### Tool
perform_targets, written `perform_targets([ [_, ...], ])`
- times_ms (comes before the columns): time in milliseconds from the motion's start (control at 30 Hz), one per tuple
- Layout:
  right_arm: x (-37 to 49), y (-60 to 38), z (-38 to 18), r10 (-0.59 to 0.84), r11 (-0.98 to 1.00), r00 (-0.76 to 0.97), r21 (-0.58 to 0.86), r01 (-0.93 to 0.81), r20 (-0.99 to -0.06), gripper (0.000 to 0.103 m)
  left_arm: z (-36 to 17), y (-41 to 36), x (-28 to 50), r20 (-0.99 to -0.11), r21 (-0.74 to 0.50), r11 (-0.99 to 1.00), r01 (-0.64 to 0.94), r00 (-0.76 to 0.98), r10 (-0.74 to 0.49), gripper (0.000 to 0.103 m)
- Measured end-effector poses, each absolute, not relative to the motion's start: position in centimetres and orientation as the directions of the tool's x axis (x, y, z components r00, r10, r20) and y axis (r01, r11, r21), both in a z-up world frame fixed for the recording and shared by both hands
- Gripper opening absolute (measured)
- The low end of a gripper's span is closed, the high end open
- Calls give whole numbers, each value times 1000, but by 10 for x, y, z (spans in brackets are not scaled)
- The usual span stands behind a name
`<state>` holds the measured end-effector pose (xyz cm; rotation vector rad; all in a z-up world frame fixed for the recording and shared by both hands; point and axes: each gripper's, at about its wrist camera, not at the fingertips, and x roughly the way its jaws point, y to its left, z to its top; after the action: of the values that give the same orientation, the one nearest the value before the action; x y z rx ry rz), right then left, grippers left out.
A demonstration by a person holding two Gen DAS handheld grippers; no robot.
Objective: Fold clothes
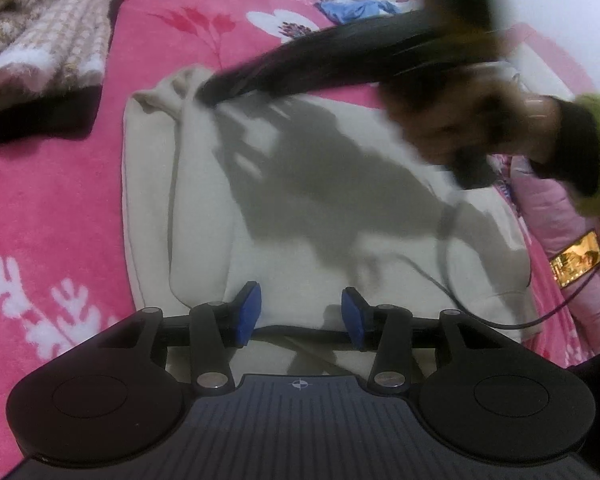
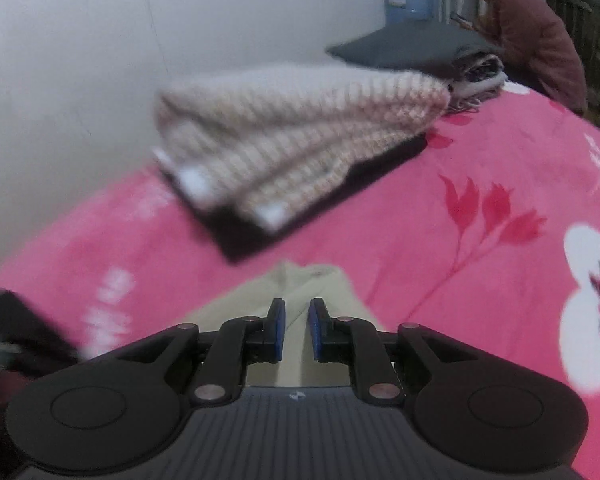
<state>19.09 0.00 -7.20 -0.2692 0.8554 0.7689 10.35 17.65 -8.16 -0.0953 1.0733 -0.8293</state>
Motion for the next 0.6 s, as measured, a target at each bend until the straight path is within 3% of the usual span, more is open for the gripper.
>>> perform_targets([
  [67,199,2,-94,511,714,408,110,-691,-757,5,-83,178,104,-733,-456,696,555,210,-647,44],
  [267,206,-18,-74,554,757,396,246,-605,-733,6,-85,182,106,-717,-481,677,558,195,-670,44],
  [600,219,-18,-81,513,798,418,237,-554,-750,6,-83,184,108,-722,-476,676,563,188,-666,44],
])
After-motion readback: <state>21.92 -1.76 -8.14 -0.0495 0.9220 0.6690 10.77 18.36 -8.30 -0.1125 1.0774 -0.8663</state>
